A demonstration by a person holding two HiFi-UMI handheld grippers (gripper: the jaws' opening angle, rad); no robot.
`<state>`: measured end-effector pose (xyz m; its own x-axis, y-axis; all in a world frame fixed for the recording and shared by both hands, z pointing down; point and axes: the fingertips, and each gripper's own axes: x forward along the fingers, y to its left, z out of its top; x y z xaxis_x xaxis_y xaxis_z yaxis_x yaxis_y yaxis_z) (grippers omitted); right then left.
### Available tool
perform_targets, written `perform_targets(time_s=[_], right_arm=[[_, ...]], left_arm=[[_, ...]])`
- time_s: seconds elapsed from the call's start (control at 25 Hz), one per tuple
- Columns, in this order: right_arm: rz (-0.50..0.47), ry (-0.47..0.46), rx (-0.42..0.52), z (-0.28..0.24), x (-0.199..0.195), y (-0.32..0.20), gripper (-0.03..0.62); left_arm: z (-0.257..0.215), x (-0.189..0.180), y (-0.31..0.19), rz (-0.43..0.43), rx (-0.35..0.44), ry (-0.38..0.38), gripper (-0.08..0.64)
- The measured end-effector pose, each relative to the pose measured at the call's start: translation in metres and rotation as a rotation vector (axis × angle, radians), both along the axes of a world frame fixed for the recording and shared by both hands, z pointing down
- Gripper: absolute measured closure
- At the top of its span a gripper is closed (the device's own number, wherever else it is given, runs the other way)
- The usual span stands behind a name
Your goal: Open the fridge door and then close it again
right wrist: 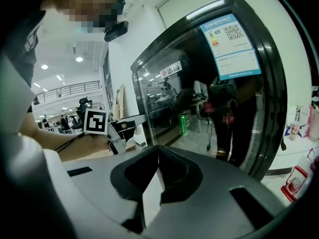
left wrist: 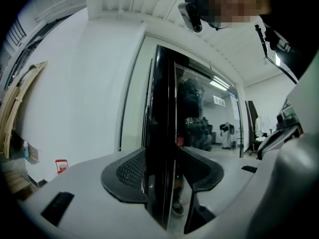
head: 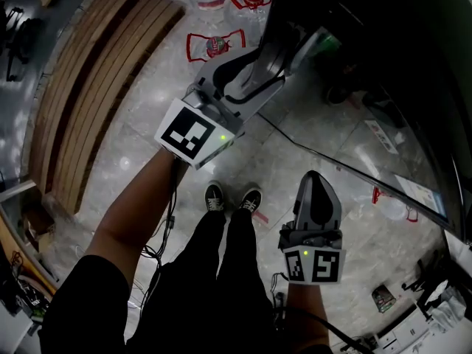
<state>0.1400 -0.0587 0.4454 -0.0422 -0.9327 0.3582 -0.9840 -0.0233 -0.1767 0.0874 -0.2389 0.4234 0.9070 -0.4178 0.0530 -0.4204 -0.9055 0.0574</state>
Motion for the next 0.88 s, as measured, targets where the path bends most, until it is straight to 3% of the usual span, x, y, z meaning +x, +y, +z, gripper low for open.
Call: perform_targets(time_s=[0.52, 0.68, 0.88], right_arm=[[-0.02, 0.007, 0.013, -0.008, -0.013, 0.006, 0.577], [-0.021, 0.011, 0.006, -0.009, -0.016, 0.013, 0.577], [-0.027, 0.027, -0.005, -0.009, -0.015, 0.028, 0.577]], left_arm=[[-0.001, -0.004, 0.004, -0.033, -0.005, 0.012, 0.362], [-0.007, -0.025, 0.024, -0.064, -0.011, 0.042, 0.37], [-0.007, -0.052, 0.063, -0.131, -0.004, -0.002, 0.38]])
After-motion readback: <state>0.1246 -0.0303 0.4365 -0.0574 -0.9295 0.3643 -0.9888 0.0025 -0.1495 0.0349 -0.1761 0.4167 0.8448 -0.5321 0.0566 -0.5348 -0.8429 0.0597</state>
